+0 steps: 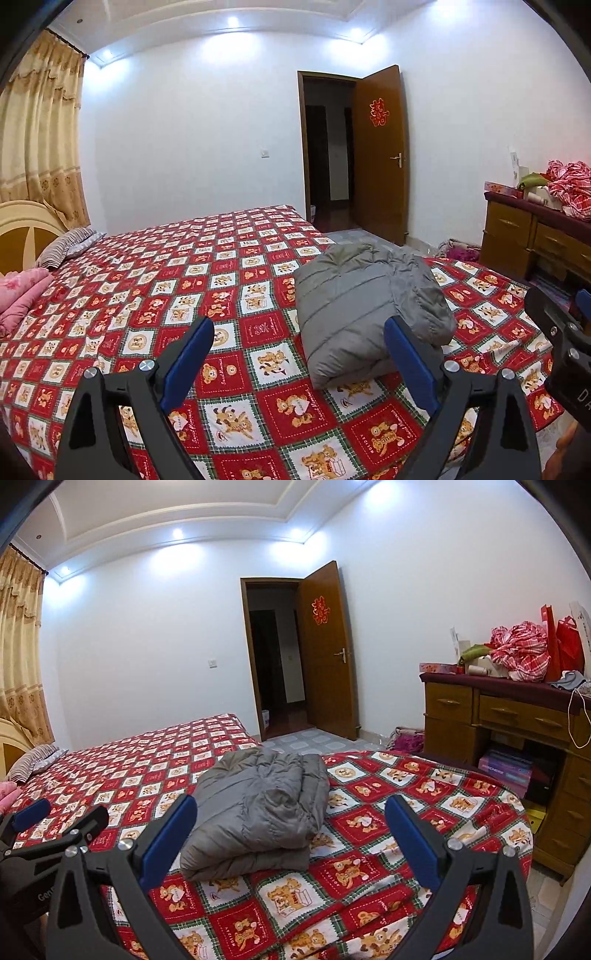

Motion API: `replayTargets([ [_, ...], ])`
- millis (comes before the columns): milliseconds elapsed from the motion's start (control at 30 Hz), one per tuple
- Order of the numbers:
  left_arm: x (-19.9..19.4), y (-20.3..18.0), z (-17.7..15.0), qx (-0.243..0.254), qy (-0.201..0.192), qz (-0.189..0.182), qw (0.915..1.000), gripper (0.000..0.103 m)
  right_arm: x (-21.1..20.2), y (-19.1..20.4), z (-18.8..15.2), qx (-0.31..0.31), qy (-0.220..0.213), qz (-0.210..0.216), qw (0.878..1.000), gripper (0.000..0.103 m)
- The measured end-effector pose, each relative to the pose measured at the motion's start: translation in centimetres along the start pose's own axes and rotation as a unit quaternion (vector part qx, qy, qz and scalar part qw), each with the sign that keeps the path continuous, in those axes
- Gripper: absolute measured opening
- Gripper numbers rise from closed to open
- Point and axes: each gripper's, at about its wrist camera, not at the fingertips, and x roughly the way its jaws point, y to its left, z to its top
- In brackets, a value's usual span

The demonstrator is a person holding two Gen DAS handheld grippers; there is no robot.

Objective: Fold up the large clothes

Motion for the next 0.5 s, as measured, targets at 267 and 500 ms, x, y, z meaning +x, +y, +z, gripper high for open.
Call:
replayTargets([
  [267, -0.05, -0.09, -0.07, 0.004, -0.001, 0.001, 1.0000, 0.094, -0.23, -0.08, 0.14, 0.001, -0.005, 0.002, 1.000, 0.103],
  [500, -0.05, -0.06, -0.17, 0.005, -0.003, 0.005, 1.0000, 0.094, -0.23, -0.08, 0.07, 0.001, -0.004, 0.001, 1.000, 0.103],
])
